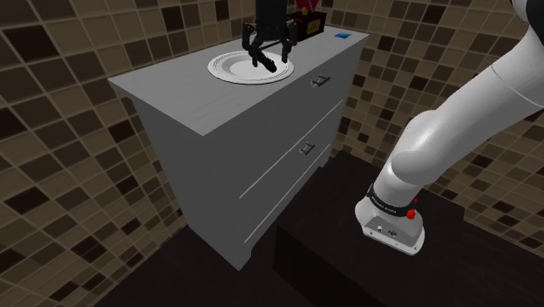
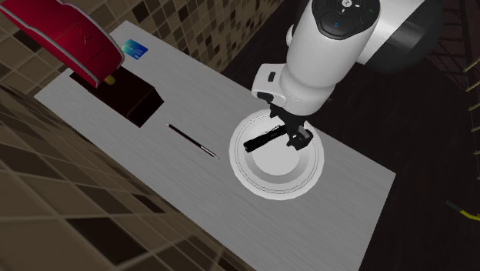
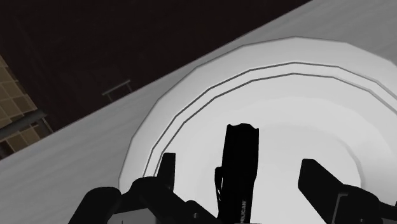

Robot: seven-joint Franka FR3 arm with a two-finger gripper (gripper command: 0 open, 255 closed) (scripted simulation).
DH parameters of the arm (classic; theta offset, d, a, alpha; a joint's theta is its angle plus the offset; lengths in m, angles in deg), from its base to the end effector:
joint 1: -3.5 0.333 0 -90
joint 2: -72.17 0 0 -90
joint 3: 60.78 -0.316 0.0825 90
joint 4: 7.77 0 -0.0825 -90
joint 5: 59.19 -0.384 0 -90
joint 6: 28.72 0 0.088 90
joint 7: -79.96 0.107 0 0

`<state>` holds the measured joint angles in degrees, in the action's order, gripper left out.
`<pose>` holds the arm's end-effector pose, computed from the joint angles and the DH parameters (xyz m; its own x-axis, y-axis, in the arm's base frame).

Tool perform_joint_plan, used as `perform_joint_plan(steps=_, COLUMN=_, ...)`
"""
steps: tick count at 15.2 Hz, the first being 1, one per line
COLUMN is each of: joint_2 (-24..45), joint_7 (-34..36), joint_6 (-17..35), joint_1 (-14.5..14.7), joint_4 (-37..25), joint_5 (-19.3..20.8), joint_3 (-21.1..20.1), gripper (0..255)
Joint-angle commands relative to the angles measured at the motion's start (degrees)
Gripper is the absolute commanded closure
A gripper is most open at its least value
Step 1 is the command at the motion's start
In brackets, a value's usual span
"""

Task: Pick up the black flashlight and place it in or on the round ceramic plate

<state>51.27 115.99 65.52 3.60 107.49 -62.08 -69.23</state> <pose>0.4353 0.0805 0.6014 0.8808 -0.4735 -0.0033 -0.4734 -0.8808 0.0050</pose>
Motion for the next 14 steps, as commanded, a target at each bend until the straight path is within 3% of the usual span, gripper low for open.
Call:
perform_joint_plan(steps=1, joint_2=0.01, joint_7=0.0, joint_6=0.0, joint_1=0.0, joint_4=0.01, joint_5=0.0, joint_3=0.0, gripper=0)
perform_joint_plan(steps=2, joint_2=-0.05, joint_7=-0.02, joint_6=0.08, joint_1=0.0, joint_4=0.16, joint_5=-0.01, joint_3=0.01, gripper=0)
perform_joint_plan(steps=6, joint_2=1.71, joint_7=0.2, joint_6=-7.21, joint_1=-0.15, joint_4=-8.88, joint_5=0.27, joint_3=0.09, gripper=0)
perform_joint_plan(steps=14, joint_2=1.71, joint_7=0.2, joint_6=-7.21, joint_1=-0.15, joint_4=-8.88, joint_5=0.27, joint_3=0.09, gripper=0)
